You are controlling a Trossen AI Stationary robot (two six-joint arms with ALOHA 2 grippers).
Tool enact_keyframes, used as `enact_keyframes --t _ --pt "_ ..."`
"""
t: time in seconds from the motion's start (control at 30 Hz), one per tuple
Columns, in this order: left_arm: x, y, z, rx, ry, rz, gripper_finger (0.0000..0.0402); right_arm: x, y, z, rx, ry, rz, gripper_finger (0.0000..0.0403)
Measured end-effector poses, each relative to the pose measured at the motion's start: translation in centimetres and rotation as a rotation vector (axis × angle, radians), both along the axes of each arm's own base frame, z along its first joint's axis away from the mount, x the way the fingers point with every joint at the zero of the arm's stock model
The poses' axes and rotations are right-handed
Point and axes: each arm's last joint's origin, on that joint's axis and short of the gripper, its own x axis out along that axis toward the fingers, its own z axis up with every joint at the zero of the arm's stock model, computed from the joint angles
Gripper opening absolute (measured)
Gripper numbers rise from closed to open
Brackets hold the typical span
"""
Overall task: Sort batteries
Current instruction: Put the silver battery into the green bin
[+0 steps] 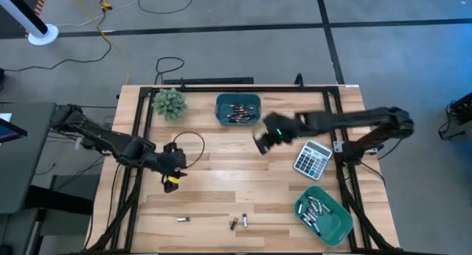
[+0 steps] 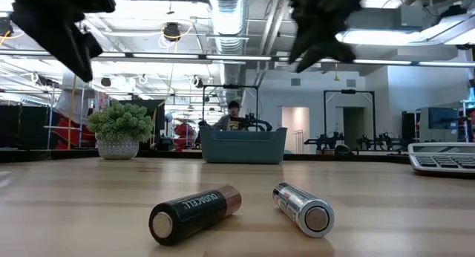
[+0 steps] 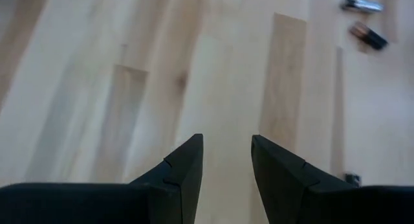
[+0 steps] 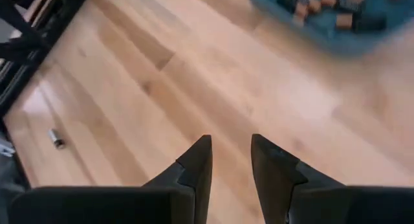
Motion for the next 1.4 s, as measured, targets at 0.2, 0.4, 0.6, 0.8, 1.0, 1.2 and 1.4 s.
enact_keyframes --t 0.2,0.4,0.6,0.8,1.0,1.2,1.4 --pt "-0.9 -2.0 0.0 -0.019 -0.006 -0.072 0.0125 -3.7 7.1 -1.5 0.028 -0.124 -0.069 0.0122" --pt "-1.4 -3.6 -0.4 -0.034 0.012 -0.090 0.0125 -5.4 11.9 -2.6 0.072 -0.159 -0.065 0.0122" --pt "-0.8 -6.0 -1.7 -0.043 0.093 -0.082 0.0125 -5.7 14.8 -3.9 0.143 -0.147 -0.087 0.0122" --pt "0.3 -9.5 -2.8 -0.003 0.164 -0.138 0.0125 -6.0 16.7 -5.1 0.148 -0.132 -0.092 0.0122" --pt "1.5 -13.2 -4.1 0.012 0.221 -0.138 0.0125 -6.4 18.0 -5.7 0.144 -0.122 -0.050 0.0122" --pt "2.9 -16.7 -5.4 0.027 0.254 -0.141 0.0125 -7.2 19.1 -5.7 0.139 -0.118 0.004 0.0122" --pt "4.1 -18.2 -7.5 0.069 0.305 -0.119 0.0125 -8.0 20.2 -5.7 0.132 -0.114 0.063 0.0122"
